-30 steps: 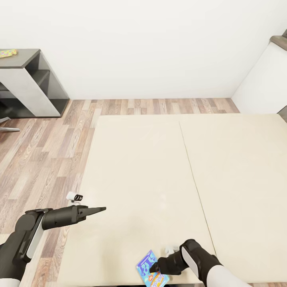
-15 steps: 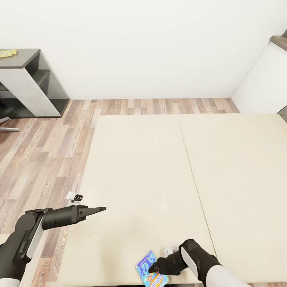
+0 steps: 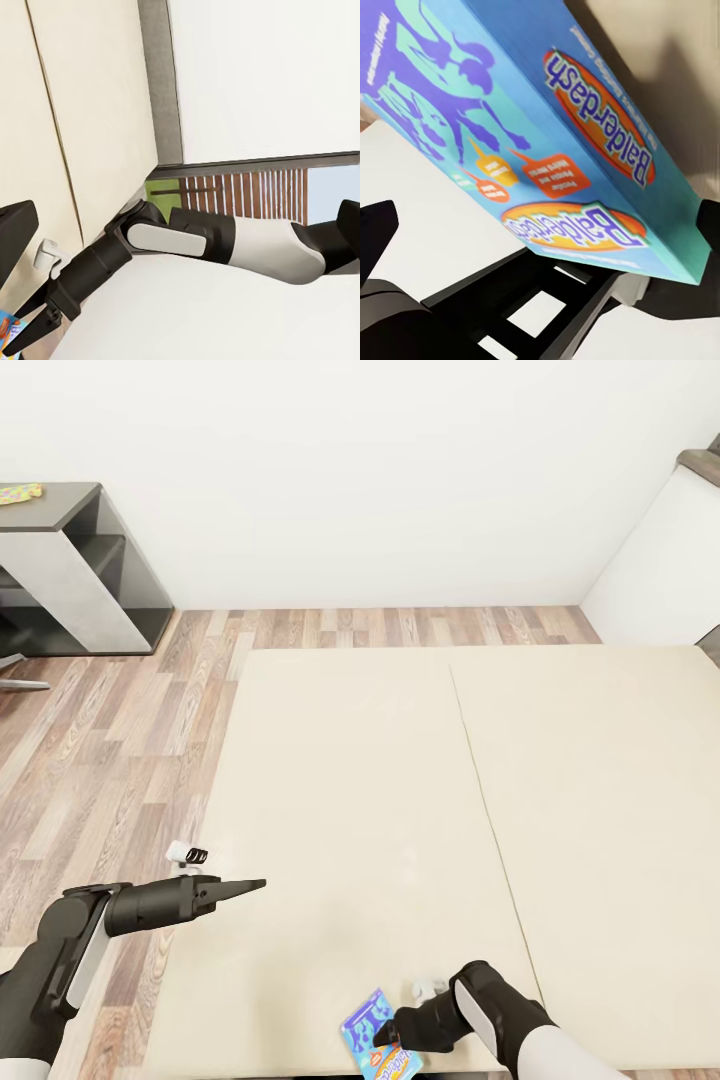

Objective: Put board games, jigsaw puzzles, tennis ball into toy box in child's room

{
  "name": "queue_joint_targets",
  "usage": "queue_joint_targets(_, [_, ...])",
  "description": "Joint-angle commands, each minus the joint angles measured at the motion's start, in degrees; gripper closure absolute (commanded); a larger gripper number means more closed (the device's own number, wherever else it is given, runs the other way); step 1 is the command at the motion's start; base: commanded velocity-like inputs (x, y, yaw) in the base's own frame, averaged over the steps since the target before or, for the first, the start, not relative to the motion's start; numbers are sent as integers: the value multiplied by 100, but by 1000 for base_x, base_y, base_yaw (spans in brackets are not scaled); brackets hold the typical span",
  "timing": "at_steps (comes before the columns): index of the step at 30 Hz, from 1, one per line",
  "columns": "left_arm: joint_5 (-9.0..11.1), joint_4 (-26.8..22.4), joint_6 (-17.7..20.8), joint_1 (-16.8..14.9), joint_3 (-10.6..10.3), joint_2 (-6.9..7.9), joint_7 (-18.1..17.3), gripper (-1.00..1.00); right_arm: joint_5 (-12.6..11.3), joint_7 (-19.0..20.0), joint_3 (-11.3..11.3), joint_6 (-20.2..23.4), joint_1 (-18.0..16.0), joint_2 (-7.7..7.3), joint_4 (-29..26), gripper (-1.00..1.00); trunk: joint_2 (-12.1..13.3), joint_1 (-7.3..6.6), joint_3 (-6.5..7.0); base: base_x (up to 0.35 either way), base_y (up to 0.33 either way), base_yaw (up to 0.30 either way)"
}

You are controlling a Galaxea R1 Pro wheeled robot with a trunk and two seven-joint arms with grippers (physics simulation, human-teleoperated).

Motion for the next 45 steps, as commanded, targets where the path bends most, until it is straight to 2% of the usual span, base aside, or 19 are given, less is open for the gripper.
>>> queue_joint_targets(1, [-3, -1, 61, -2, -1, 1, -22, -100, -57, -16, 43, 25, -2, -7, -6, -100, -3, 1, -3, 0, 0, 0])
queue_joint_targets(15, [-10, -1, 61, -2, -1, 1, -22, -100, -54, -41, 42, 20, -2, -14, 25, -100, -3, 1, -15, 0, 0, 0])
queue_joint_targets(27, [-9, -1, 61, -1, -1, 1, -22, -100, -46, -82, 57, -14, -2, 18, 269, -100, -3, 1, -77, 0, 0, 0])
queue_joint_targets(45, [-6, -1, 61, -1, 6, 6, -22, -100, -42, -66, 59, -10, -2, 231, 273, -100, -3, 1, -235, 0, 0, 0])
